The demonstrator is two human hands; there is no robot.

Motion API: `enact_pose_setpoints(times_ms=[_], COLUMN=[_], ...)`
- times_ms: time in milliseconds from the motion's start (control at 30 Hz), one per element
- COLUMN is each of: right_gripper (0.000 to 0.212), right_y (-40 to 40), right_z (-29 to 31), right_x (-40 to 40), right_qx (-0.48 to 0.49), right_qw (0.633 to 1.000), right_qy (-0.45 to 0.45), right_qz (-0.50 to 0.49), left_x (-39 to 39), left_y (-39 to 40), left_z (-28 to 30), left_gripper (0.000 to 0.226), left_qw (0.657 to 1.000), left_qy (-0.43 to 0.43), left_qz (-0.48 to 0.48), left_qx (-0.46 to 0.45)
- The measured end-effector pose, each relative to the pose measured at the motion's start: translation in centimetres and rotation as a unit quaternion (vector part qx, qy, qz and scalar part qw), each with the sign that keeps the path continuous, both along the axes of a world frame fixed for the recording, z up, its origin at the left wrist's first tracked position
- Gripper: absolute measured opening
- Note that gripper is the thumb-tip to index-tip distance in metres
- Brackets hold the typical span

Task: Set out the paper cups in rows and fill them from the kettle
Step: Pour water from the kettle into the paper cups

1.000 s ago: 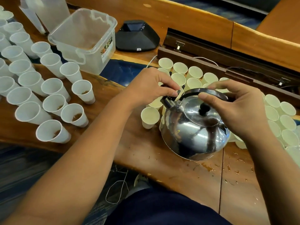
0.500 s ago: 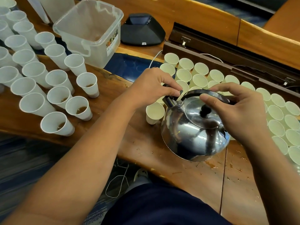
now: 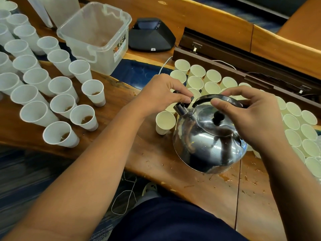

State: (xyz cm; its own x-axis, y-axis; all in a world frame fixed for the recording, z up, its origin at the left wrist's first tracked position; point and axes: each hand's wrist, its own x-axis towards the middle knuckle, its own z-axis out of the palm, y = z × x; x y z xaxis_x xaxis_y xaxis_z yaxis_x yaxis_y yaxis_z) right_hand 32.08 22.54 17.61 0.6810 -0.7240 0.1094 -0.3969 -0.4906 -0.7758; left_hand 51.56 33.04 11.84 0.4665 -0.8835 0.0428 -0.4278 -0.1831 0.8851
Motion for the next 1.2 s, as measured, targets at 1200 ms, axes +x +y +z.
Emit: enact_pose_setpoints(times_ms=[1200], right_gripper=[0.022], right_y=[-1.5], right_z=[0.7], right_x=[0.8], right_qx=[-0.009], right_qw=[0.999], right_qy=[0.045], right_qz=[0.022], left_x=[-0.1], left_y=[-0.6], left_z=[-0.2], left_gripper=[0.016], left_qw=[0.999], left_qy=[0.02], left_qz=[0.017], left_qx=[0.018])
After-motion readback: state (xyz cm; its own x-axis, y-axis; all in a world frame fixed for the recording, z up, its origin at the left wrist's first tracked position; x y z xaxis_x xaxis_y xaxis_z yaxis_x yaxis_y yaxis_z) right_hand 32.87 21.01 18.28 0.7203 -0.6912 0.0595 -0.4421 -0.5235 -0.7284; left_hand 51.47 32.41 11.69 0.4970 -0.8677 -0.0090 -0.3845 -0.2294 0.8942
